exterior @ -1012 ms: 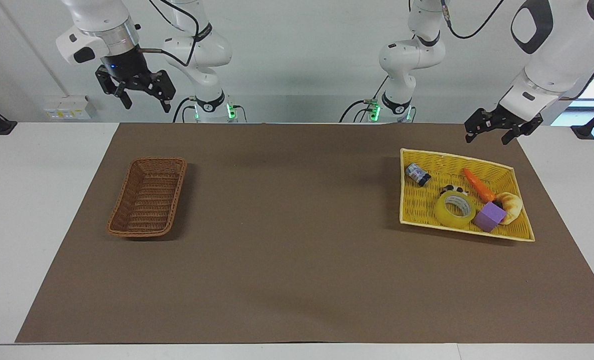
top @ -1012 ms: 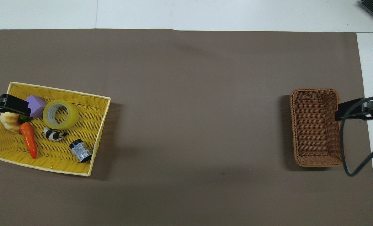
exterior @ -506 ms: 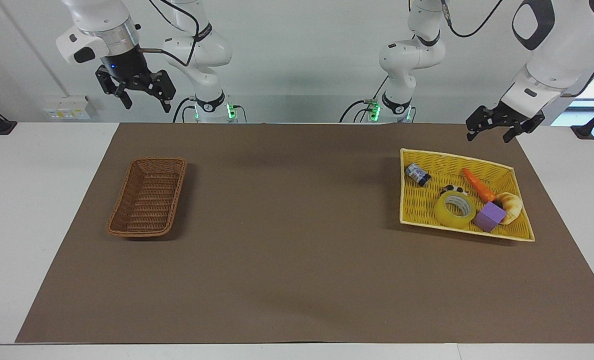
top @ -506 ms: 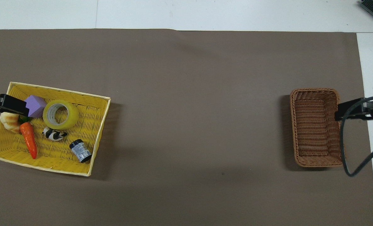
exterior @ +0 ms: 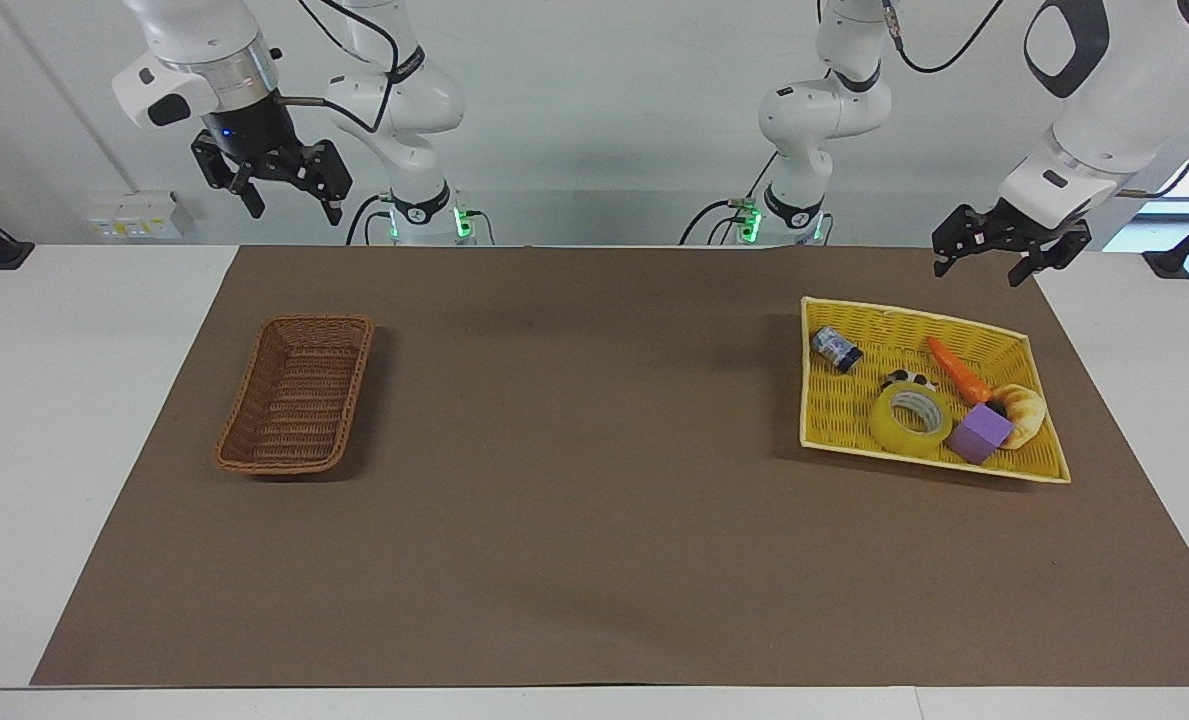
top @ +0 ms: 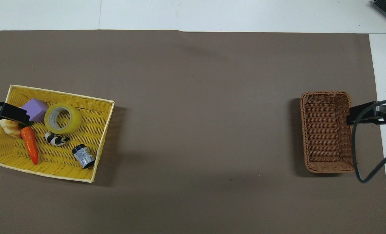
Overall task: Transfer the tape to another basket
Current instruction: 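Reach the left gripper into the tray and grasp the yellow tape roll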
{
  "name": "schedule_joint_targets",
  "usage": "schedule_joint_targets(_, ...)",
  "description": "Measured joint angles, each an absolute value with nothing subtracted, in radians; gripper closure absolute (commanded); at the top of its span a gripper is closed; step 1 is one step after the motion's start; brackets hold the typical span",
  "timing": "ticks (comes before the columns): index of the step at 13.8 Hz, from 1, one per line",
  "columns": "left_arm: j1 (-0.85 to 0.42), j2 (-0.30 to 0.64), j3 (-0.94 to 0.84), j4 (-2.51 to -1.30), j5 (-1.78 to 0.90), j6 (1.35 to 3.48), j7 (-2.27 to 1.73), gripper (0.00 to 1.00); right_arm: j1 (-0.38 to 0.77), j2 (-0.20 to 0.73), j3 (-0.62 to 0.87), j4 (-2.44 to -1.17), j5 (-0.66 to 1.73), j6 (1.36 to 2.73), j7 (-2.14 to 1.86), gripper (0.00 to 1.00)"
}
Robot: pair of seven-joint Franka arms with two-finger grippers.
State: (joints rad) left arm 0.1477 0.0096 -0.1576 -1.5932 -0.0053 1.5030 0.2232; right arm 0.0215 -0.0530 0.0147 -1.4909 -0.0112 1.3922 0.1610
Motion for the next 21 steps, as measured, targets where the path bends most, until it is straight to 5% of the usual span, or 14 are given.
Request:
schedule_joint_targets(16, 0.164, 0.048, -0.142, -1.928, -0.005, 1.931, 0.312, 0.00, 0.022, -0.053, 0.015, -1.491, -0.011, 1.392, 0.161, 0.00)
schedule_joint_targets(21, 0.196, 0.106, -0.139, -1.993, -0.005, 2.045, 0.293, 0.32, 0.022, -0.053, 0.015, -1.491, -0.011, 1.392, 0.161, 0.00)
